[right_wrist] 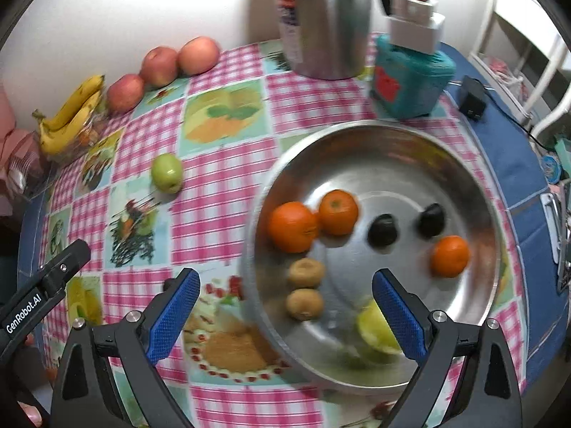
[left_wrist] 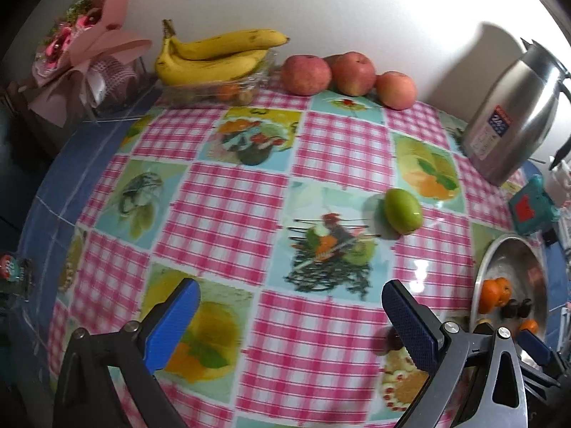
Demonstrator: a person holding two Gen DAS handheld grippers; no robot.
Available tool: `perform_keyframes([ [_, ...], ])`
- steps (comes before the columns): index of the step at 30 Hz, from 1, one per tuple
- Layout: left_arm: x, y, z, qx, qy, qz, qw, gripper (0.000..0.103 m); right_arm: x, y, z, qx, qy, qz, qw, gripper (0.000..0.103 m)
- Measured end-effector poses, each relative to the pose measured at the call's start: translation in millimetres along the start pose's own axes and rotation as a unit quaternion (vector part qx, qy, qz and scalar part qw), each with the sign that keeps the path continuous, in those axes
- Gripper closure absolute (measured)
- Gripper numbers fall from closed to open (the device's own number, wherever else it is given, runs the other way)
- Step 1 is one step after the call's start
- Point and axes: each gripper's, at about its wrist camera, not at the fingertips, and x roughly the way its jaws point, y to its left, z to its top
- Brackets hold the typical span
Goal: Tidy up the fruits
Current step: 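Lower the right gripper around the last dark plum and close it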
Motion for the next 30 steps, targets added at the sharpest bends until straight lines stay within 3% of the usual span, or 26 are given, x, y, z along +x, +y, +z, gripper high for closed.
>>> perform_keyframes([
  [10, 1.5, 35.1, 5.5, 0.027, -0.001, 0.071, 0.9972, 0.0, 11.7, 47.8, -8.4, -0.037, 0.02, 0.013, 0.999, 0.006],
  [19, 7.3, 59.7, 6.5, 0.005, 0.017, 0.053, 0.9984, 0.0, 16.5, 75.7, -12.4, -0.059, 0.024, 0.028, 0.998, 0.006],
  [30, 43.5, 71.9, -2.1, -0.023, 0.072, 0.028, 0.9967, 0.0, 37.1, 93.7, -18.8, -0.079, 0.047, 0.038, 0.995, 0.006],
])
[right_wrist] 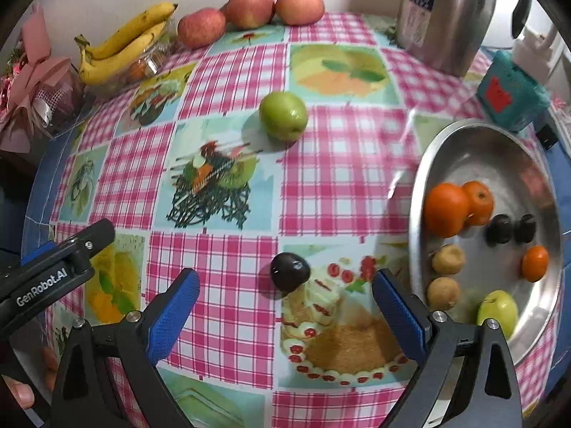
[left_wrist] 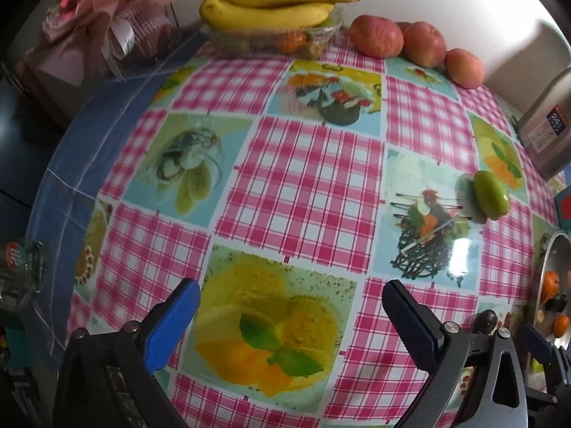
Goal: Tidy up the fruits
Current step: 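Lower the right gripper around the last dark plum and close it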
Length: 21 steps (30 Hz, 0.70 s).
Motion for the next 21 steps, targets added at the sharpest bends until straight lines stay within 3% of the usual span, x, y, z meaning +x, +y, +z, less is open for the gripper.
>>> perform_keyframes([
  [6, 3.2, 3.3, 0.0, -0.009, 0.001, -0.009, 0.9999, 0.0, 9.1, 4.3, 0.3, -0.006, 0.002, 0.005, 1.0, 0.008],
  [9, 4.0, 3.1, -0.1, -0.012, 0.002, -0.013, 0.9998, 0.0, 13.8, 2.5, 1.7, -0.005, 0.002, -0.002, 1.0, 0.026],
  [11, 4.4, 2.4, -0.3, -0.012, 0.004, -0.016, 0.9998, 0.0, 17.9, -1.3, 1.2, -0.007, 0.009, -0.008, 1.0, 0.027],
  [14, 6.5, 1.7, 0.7, -0.012, 0.006, -0.017, 0.9998, 0.0, 22.1, -3.6, 1.0, -0.008, 0.013, -0.01, 1.0, 0.041],
  [17, 5.6, 1.8, 0.4, -0.014, 0.005, -0.019, 0.9997, 0.0, 22.4, -2.9, 1.6, -0.01, 0.009, -0.013, 1.0, 0.046],
  [21, 4.0, 2.4, 0.4, -0.016, 0.004, -0.021, 0.9996, 0.0, 23.2, -2.8, 2.4, -0.007, 0.008, -0.008, 1.0, 0.061],
])
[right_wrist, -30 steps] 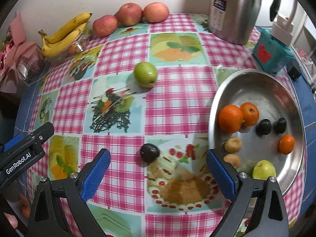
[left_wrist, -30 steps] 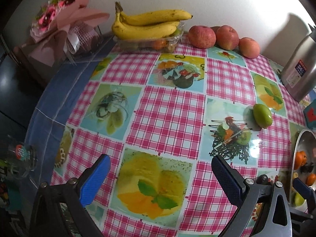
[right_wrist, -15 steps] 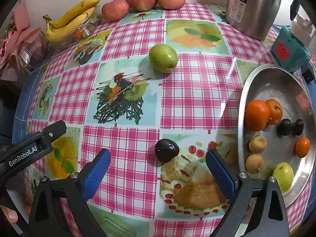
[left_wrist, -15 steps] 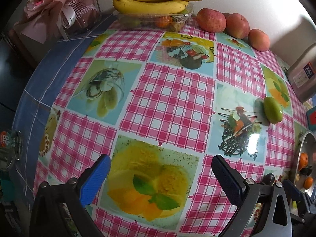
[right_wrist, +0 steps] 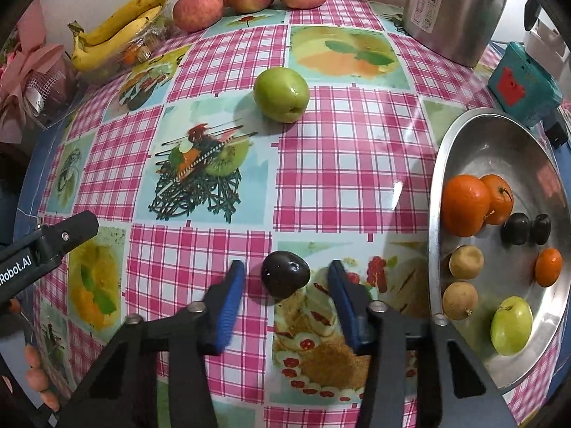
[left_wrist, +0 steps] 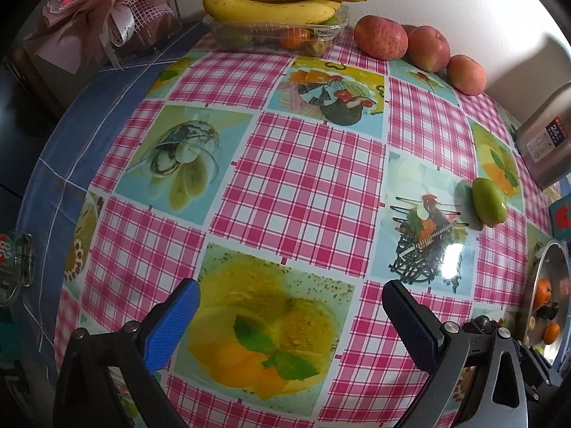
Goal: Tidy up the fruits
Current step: 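Lower the right gripper around the last dark plum and close it, then lift the plum with the right tool while the left gripper grasps the green apple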
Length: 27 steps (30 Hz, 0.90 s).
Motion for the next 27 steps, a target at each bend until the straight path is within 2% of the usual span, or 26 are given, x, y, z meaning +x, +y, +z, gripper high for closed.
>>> perform_keyframes([
  [4, -0.9, -0.3, 0.1, 0.0, 0.0, 0.0, 1.0, 0.0, -1.0, -1.2, -0.4, 0.002, 0.0, 0.008, 1.0, 0.071],
  [9, -0.7, -0.7, -0.2, -0.003, 0.001, 0.0, 1.0, 0.0, -5.9, 0.8, -2.5, -0.003, -0.001, 0.012, 1.0, 0.076],
  [15, -1.2, -0.8, -0.8, -0.01, -0.002, -0.006, 0.9999, 0.0, -13.7, 1.3, -1.4, -0.004, -0.009, 0.032, 0.999, 0.076],
  [19, -3.1, 1.1, 0.0, -0.032, -0.001, -0.031, 0.999, 0.0, -24.3, -0.7, 1.0, 0.0, -0.022, 0.045, 0.999, 0.076],
  [27, 1.4, -9.4, 0.9, -0.032, 0.007, -0.058, 0.9978, 0.0, -38.1, -27.7, 3.9, 0.028, -0.044, 0.045, 0.998, 0.076],
])
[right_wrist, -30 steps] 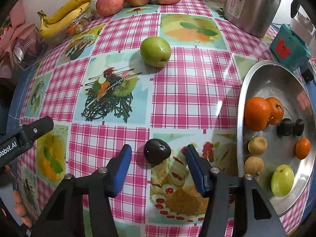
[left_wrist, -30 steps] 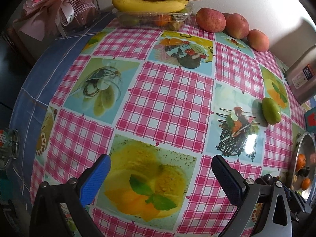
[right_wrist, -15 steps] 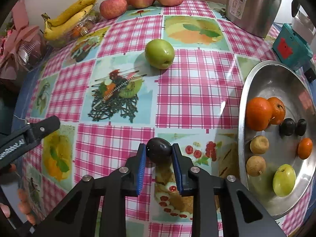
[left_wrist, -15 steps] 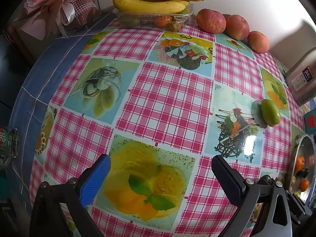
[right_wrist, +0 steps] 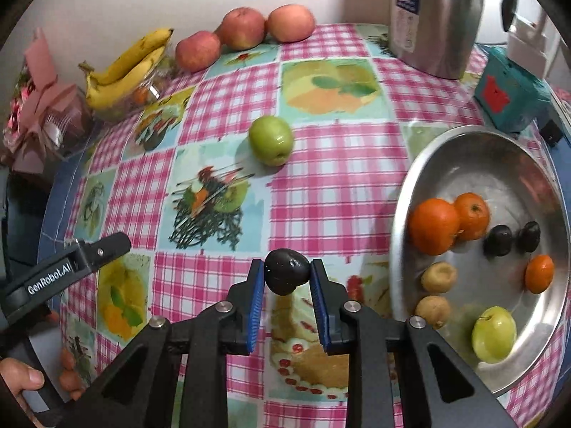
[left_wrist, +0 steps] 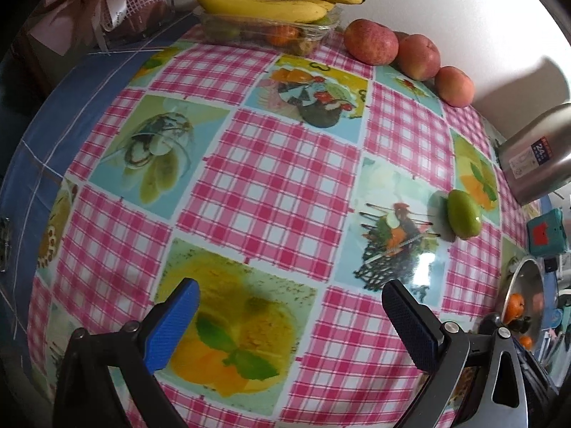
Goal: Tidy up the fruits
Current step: 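Lift the plum with the right tool while the left gripper grasps the green apple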
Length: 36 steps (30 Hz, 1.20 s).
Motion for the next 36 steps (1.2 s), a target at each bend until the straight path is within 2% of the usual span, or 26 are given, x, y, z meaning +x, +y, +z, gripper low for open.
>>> perform_keyframes([
  [4, -0.3, -12.7, 2.1, 0.014, -0.005, -0.012, 0.9998, 0.002, -14.0, -15.7, 6.1, 0.017, -0.02, 0.001, 1.0, 0.076],
  [9, 0.6, -39.5, 1.6, 0.05, -0.002, -0.029, 0.9983, 0.012, -32.7, -45.6, 10.5, 0.045, -0.045, -0.005, 0.998, 0.076],
  [16, -2.6, -85.1, 5.7, 0.104, -0.026, -0.053, 0.9928, 0.018, -43.8, -79.8, 12.2, 0.078, -0.054, -0.011, 0.995, 0.076],
  [20, -1.4, -103.6, 10.7, 0.119, -0.039, -0.062, 0.9902, 0.022, -49.0, -101.7, 13.2, 0.105, -0.059, -0.007, 0.993, 0.076],
  [26, 14.1, -129.2, 18.0, 0.128, -0.029, -0.081, 0.9881, 0.03, -51.5, -109.3, 15.0, 0.117, -0.063, -0.009, 0.991, 0.076],
  [29, 26.4, -133.0, 24.3, 0.102, -0.008, -0.111, 0.9885, 0.03, -52.2, -111.8, 16.6, 0.12, -0.066, -0.009, 0.991, 0.076],
  [30, 30.2, -134.7, 25.8, 0.099, -0.004, -0.114, 0.9886, 0.031, -53.3, -112.2, 17.1, 0.118, -0.066, -0.011, 0.991, 0.076],
  [32, 36.6, -139.3, 29.2, 0.1, 0.0, -0.11, 0.9889, 0.039, -53.4, -112.3, 17.5, 0.118, -0.067, -0.012, 0.991, 0.076],
  [36, 45.1, -143.6, 36.3, 0.092, 0.005, -0.126, 0.9877, 0.041, -51.3, -112.8, 18.4, 0.119, -0.064, -0.013, 0.991, 0.076],
])
